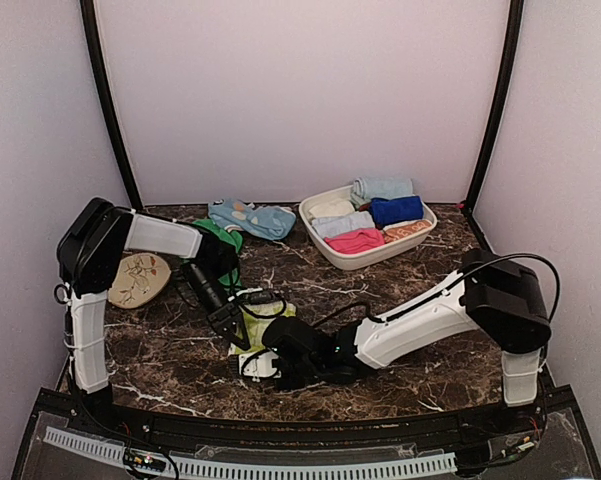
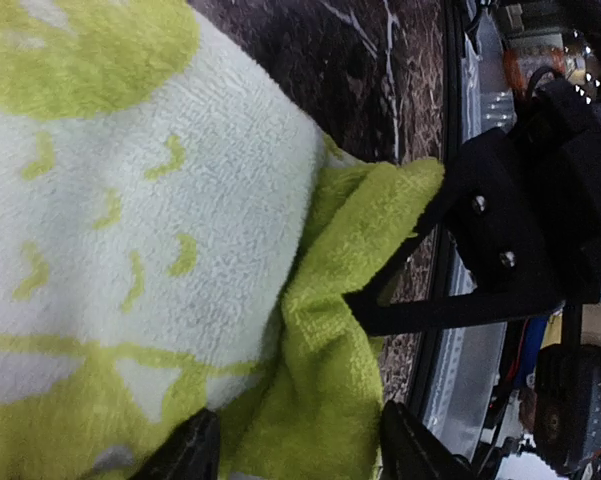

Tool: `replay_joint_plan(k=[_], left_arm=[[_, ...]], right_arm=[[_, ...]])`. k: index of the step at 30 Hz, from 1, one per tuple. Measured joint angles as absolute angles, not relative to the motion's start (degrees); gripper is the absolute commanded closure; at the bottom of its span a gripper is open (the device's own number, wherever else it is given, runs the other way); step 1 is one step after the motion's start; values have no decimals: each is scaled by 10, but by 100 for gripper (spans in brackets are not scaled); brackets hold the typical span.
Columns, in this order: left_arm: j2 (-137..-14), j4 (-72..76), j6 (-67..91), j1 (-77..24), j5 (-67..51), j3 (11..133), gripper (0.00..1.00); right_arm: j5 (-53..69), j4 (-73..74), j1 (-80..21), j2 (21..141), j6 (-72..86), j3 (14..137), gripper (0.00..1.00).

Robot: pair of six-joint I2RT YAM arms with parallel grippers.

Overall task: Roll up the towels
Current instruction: Roll the towel at the center of the board.

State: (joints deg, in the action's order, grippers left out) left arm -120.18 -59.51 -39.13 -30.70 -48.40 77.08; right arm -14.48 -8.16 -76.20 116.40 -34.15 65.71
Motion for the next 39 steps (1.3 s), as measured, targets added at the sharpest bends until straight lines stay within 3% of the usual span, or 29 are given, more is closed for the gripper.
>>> replay_joint_plan(k=[6, 13, 19, 23, 27, 39], left_arm=[[-1127, -535, -403, -244, -485, 710, 35], [-933, -435, -436, -178, -453, 545, 39], [-813, -394, -482, -192, -426, 475, 39], [-771, -349, -496, -255, -380, 459, 39], [-773, -313, -499, -332, -345, 458, 41], [-911, -243, -507, -412, -249, 509, 49]], right_arm=[[-70, -13, -729, 1164, -261, 696, 100], [96, 76, -659, 1171, -159, 757, 100], [263, 123, -594, 1221, -62, 830, 100], [367, 143, -565, 1267, 8, 865, 100], [430, 149, -550, 1294, 55, 889, 100], [527, 76, -520, 1305, 203, 857, 100]])
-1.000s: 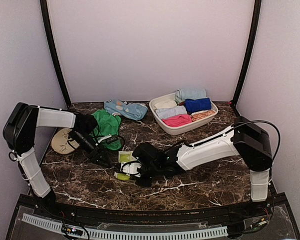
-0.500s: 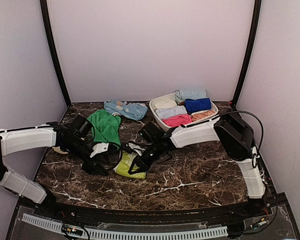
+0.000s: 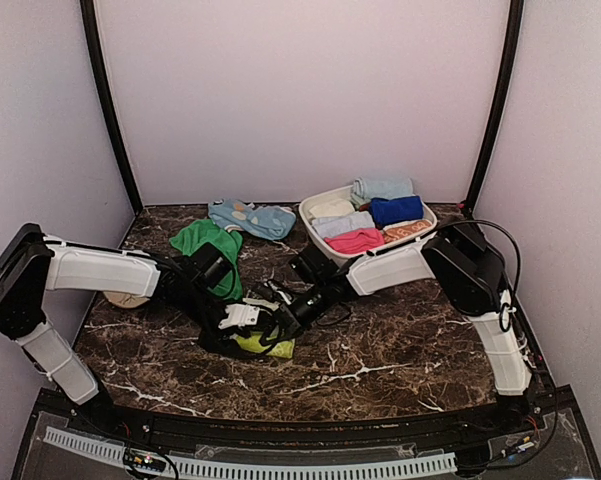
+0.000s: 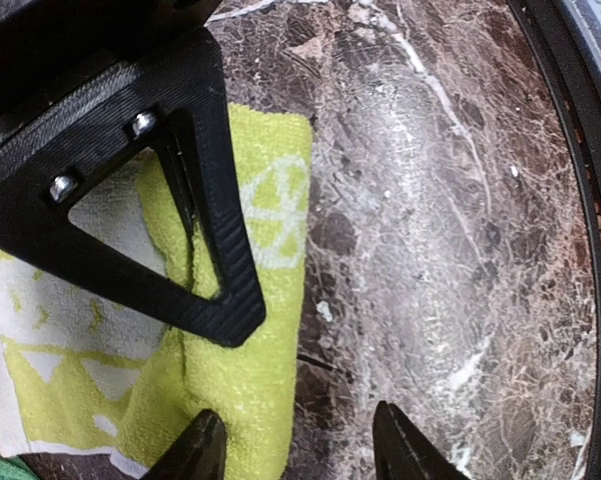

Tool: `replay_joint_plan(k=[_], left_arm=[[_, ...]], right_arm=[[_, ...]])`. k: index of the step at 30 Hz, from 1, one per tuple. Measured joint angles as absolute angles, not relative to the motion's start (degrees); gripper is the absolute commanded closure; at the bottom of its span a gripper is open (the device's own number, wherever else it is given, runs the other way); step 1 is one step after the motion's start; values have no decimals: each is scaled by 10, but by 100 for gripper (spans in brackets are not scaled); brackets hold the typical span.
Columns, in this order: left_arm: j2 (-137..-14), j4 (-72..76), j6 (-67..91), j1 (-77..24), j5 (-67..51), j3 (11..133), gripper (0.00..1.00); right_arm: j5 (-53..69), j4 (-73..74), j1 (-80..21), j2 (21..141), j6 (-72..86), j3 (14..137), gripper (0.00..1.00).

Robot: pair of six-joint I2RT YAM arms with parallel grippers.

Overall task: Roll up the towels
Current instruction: Roll the towel at the center of the board.

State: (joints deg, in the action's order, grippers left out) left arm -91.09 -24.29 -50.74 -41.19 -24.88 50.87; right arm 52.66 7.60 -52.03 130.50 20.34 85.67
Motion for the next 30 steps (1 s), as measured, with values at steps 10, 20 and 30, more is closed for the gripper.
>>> replay_joint_plan(k=[10, 20, 30], left_arm=[[-931, -198, -522, -424, -200, 513, 53], [-983, -191, -518, -417, -193, 538, 86], [-1042, -256, -467, -371, -312, 605, 100]], right_arm=[[543, 66, -515, 1312, 225, 856, 100], [523, 57, -511, 1310, 242, 855, 62], [431, -35, -460, 1211, 286, 730, 53]])
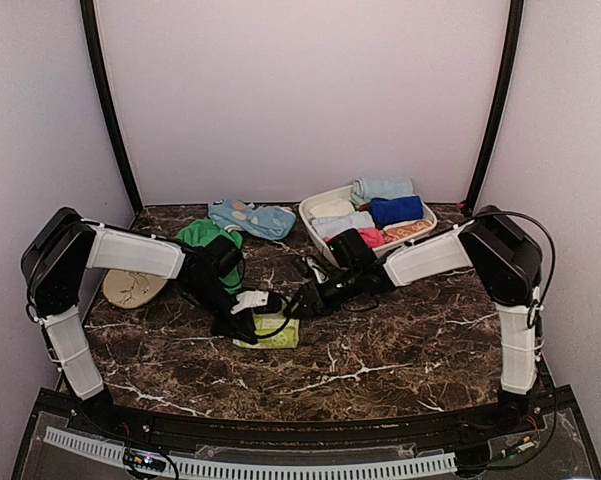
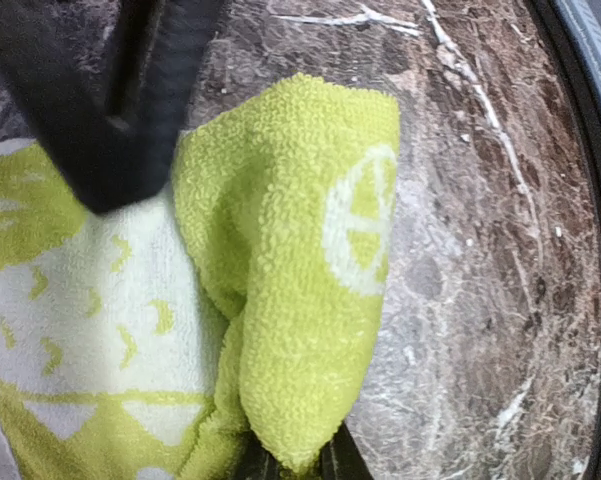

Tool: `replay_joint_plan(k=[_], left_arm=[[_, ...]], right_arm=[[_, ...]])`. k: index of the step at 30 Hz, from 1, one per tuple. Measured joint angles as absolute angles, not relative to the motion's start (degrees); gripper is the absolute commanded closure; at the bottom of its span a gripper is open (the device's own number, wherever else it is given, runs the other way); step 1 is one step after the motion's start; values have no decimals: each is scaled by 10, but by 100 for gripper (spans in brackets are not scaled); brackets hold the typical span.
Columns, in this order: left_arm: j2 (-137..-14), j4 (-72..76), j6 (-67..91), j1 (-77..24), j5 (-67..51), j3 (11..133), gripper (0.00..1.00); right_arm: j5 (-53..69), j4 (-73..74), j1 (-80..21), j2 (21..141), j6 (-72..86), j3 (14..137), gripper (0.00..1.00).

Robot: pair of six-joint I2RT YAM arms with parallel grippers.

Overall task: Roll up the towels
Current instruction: Roll the towel at the center of the board.

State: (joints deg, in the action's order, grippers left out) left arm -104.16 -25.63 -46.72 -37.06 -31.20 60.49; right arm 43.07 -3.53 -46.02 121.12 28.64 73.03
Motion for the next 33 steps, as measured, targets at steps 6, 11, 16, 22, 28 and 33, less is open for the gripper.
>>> replay_joint_plan(k=[6, 11, 16, 22, 28, 33], left_arm=[[-1060, -351, -462, -370, -365, 628, 100], [-1084, -413, -452, -358, -413, 641, 100], [-1135, -459, -433, -325, -463, 674, 100], [-1166, -494, -410, -313, -483, 702, 100], [-1179, -507, -383, -312, -482, 715, 100], [-1182, -510, -362, -312, -476, 720, 100]], right_arm=[[326, -31, -422, 1101, 248, 649, 16], [201, -97, -424, 916, 175, 511, 0], [36, -197, -426, 773, 165, 411, 0], [-21, -276, -429, 739, 119, 343, 1], [-69, -274, -627, 785, -104, 349, 16], [-100, -255, -740, 899, -281, 404, 26]])
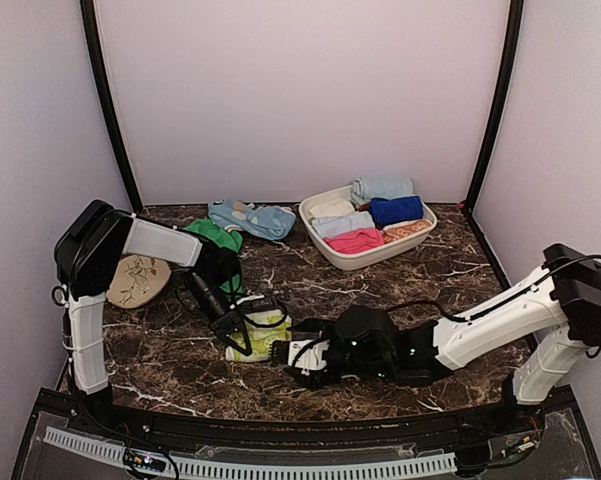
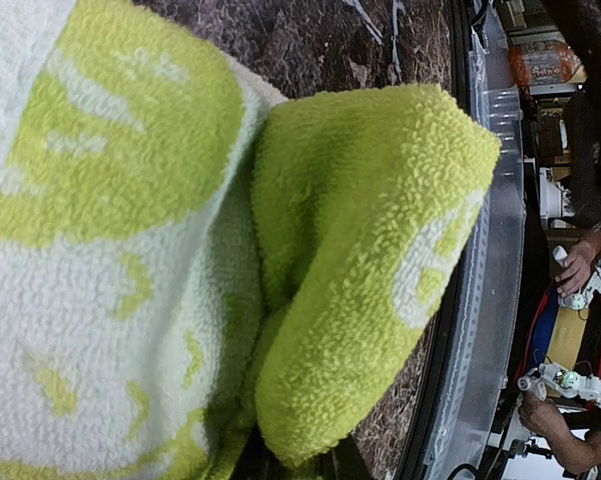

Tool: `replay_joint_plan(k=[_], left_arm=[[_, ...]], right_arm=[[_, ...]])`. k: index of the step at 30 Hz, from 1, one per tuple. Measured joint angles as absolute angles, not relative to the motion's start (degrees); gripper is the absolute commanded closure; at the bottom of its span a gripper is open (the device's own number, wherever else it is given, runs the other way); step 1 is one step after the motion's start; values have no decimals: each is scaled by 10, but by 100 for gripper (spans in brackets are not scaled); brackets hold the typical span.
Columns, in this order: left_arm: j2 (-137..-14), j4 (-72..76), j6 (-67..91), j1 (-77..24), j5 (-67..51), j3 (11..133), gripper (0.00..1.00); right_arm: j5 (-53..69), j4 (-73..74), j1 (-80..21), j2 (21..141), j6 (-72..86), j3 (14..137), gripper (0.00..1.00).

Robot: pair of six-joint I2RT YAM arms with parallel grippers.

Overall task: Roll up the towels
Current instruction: Roll the towel at the center of the board.

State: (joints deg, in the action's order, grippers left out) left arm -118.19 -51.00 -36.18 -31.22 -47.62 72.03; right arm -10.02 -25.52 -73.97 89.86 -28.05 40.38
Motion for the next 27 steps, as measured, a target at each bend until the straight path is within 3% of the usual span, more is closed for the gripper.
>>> replay_joint_plan(k=[8, 17, 20, 25, 27], left_arm=[[-1185, -517, -348, -313, -468, 729, 100], [-1185, -522, -353, -313, -462, 733, 100], [-1185, -523, -359, -313, -462, 733, 96], [-1185, -525, -380, -313, -462, 733, 86], [-1183, -525, -392, -313, -460, 732, 74]], right_arm=[[-142, -281, -789, 1061, -492, 480, 36], [-172, -344, -777, 1164, -604, 535, 49], [-178, -352, -769, 1180, -612, 549, 52], [-177, -328, -757, 1196, -595, 579, 72], [-170, -301, -752, 1199, -576, 595, 75]])
